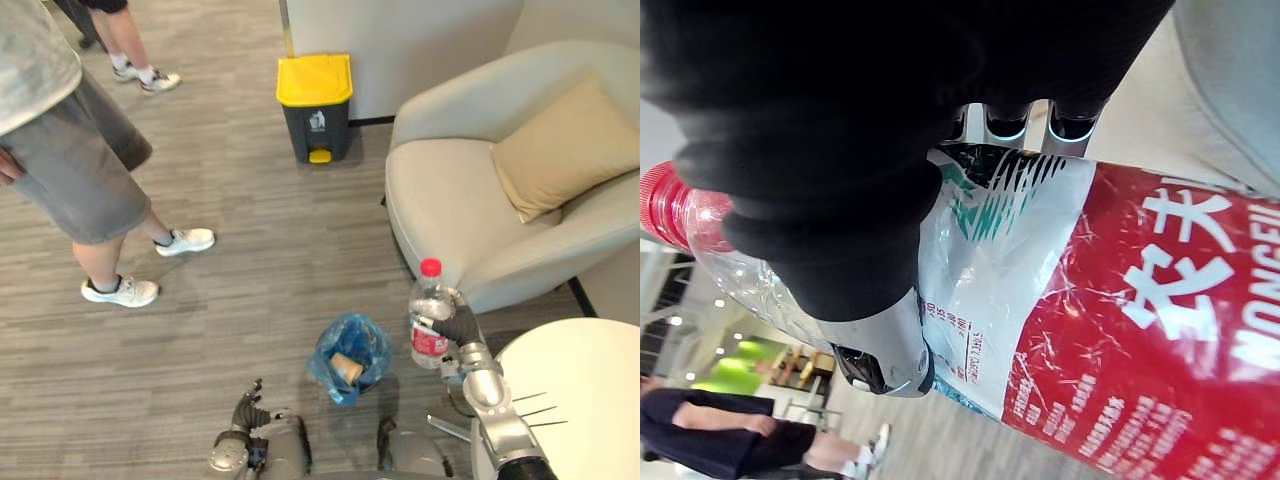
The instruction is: Gather rubbish on tea table into small bin, then transfer packed bag to large trash can.
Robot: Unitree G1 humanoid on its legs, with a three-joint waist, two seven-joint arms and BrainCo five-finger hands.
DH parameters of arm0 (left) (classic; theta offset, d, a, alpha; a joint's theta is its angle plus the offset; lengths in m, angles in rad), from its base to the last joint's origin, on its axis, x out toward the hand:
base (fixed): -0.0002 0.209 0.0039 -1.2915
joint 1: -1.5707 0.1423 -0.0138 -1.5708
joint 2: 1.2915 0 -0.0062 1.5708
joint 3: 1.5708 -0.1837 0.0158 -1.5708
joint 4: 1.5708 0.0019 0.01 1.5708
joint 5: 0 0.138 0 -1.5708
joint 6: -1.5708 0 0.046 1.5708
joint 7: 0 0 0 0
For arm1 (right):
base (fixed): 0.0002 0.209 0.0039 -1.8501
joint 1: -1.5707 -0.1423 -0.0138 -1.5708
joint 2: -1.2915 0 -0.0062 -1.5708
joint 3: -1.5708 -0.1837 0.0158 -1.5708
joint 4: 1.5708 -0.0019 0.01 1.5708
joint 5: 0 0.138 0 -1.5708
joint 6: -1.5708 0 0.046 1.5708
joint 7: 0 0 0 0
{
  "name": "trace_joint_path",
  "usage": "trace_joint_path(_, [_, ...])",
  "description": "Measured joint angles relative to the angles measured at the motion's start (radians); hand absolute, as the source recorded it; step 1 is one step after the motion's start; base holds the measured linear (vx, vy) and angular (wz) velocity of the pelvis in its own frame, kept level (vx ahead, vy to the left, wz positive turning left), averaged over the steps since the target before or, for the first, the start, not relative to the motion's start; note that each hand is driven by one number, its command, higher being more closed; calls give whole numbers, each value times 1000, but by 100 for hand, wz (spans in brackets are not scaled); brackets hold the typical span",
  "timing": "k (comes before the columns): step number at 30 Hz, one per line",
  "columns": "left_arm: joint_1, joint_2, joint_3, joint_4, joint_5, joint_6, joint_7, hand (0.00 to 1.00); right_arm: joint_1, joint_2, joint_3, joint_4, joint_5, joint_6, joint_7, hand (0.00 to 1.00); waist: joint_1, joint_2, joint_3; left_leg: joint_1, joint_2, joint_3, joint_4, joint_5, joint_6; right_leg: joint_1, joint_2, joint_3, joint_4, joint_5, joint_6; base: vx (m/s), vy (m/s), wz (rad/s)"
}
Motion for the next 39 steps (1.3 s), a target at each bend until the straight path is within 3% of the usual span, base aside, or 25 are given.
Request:
trace_joint_path(5, [-94, 31, 7, -13, -1, -6, 8, 0, -217, 1, 104, 150, -30, 22, -3, 100, 8, 24, 131, -138, -2, 38, 125, -29, 46, -141, -19, 53, 87, 13, 22, -179, 124, -18])
trace_joint_path(7, [-149, 31, 15, -18, -2, -8, 27, 0, -309, -1, 133, 176, -33, 25, -18, 100, 29, 47, 177, -226, 1, 40, 190, -38, 61, -230, -21, 62, 144, 15, 27, -303, 49, -2])
trace_joint_path(13, [-265, -6, 99, -61, -53, -11, 80, 0, -531, 23, 156, 212, -35, 49, -80, 100, 48, 58, 216, -516, 27, 36, 342, -56, 76, -512, -38, 75, 294, 11, 32, -216, -5, 10])
trace_joint_path(20, [-397, -80, 170, -163, -100, -35, 111, 0, -750, -21, 153, 200, -41, 81, -146, 100, 75, 57, 288, -813, 58, 25, 483, -40, 92, -796, -58, 60, 459, -7, 24, -111, -44, 18])
trace_joint_path(27, [-428, -105, 190, -210, -100, -46, 114, 0, -806, -41, 134, 192, -41, 94, -161, 100, 89, 56, 303, -899, 57, 3, 520, -21, 104, -868, -70, 44, 515, -22, 20, -4, -46, 11])
trace_joint_path(28, [-428, -105, 193, -210, -100, -46, 114, 0, -806, -39, 134, 193, -41, 94, -161, 0, 88, 56, 303, -899, 57, 3, 519, -22, 102, -869, -70, 44, 513, -24, 20, -25, -30, 1])
trace_joint_path(39, [-428, -112, 192, -209, -100, -47, 113, 0, -793, -10, 89, 227, -42, 95, -164, 0, 85, 56, 303, -895, 59, -2, 482, 4, 90, -870, -68, 30, 502, -27, 14, -37, -63, 3])
